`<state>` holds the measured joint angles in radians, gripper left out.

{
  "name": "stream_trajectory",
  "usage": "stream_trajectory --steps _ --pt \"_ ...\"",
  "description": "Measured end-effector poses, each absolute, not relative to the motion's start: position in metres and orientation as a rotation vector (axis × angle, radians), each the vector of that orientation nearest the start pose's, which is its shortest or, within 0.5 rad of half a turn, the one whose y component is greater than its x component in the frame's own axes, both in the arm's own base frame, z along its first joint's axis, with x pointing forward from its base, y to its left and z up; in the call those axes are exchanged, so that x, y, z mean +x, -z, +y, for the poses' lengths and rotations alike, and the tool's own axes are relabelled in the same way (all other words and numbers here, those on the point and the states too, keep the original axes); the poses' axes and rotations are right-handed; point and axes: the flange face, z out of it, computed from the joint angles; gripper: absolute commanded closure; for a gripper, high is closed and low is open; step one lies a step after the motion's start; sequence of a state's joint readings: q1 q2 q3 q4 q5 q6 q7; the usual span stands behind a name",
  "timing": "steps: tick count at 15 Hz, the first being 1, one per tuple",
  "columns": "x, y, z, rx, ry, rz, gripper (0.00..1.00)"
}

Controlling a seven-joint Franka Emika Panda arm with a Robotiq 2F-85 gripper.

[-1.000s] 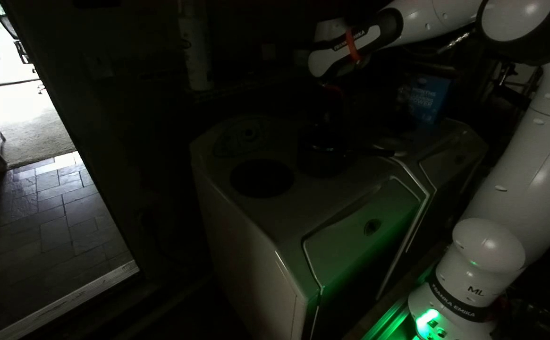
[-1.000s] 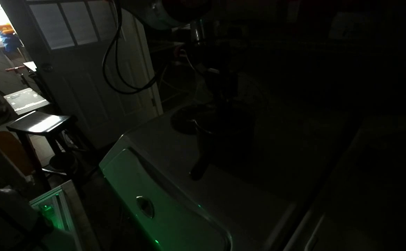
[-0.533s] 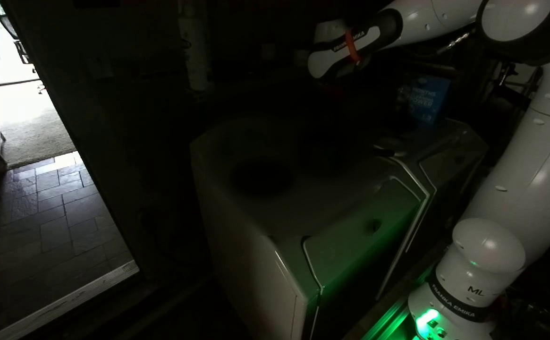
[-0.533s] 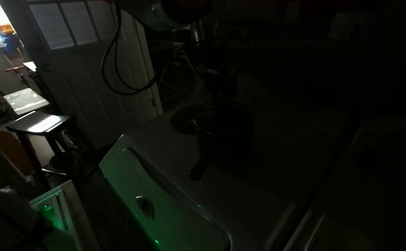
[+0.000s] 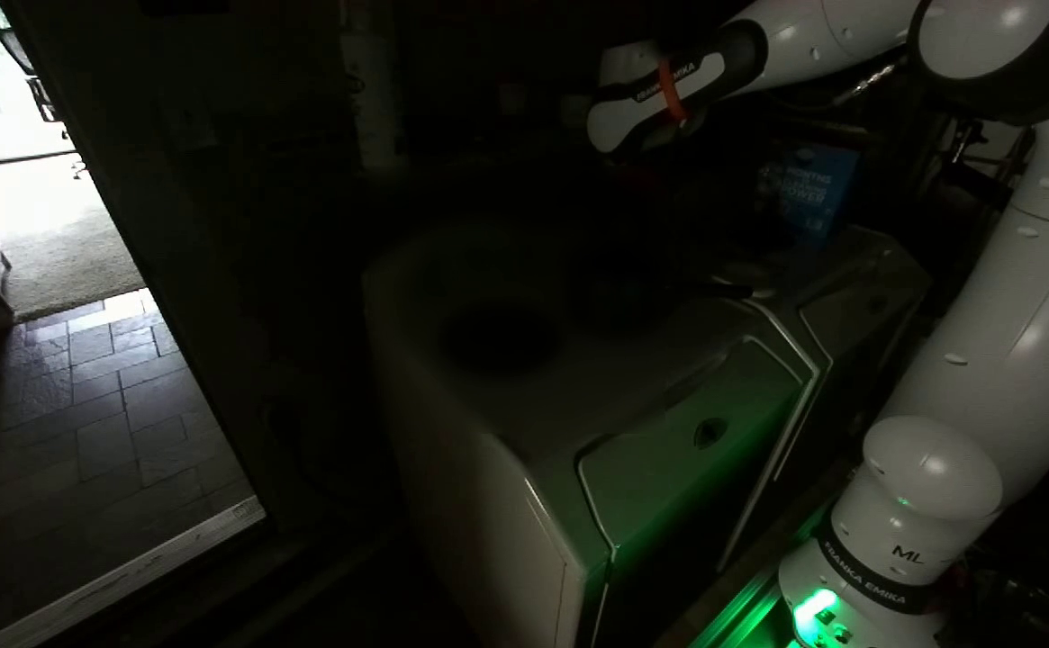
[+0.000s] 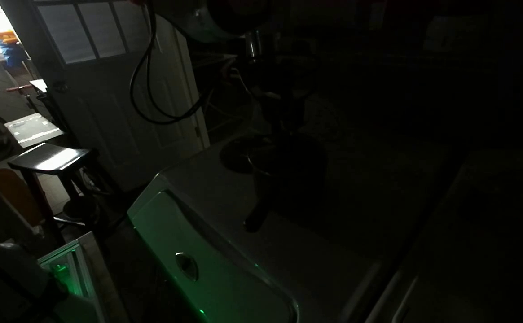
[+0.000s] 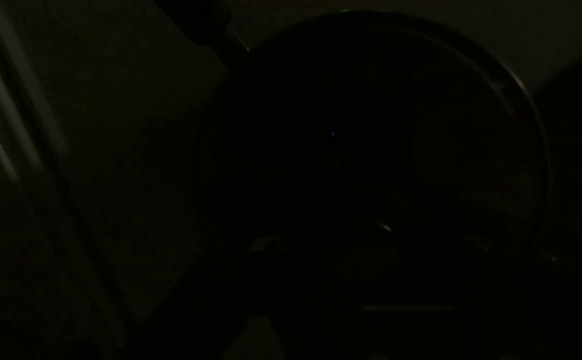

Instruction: Put the glass lid on the pot

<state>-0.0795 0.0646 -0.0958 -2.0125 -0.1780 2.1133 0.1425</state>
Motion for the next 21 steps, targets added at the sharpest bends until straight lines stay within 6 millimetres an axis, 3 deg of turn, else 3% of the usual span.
stream_trajectory --steps 21 --pt "0.5624 -0.4245 -0.1069 -3.308 0.068 0.349 0.66"
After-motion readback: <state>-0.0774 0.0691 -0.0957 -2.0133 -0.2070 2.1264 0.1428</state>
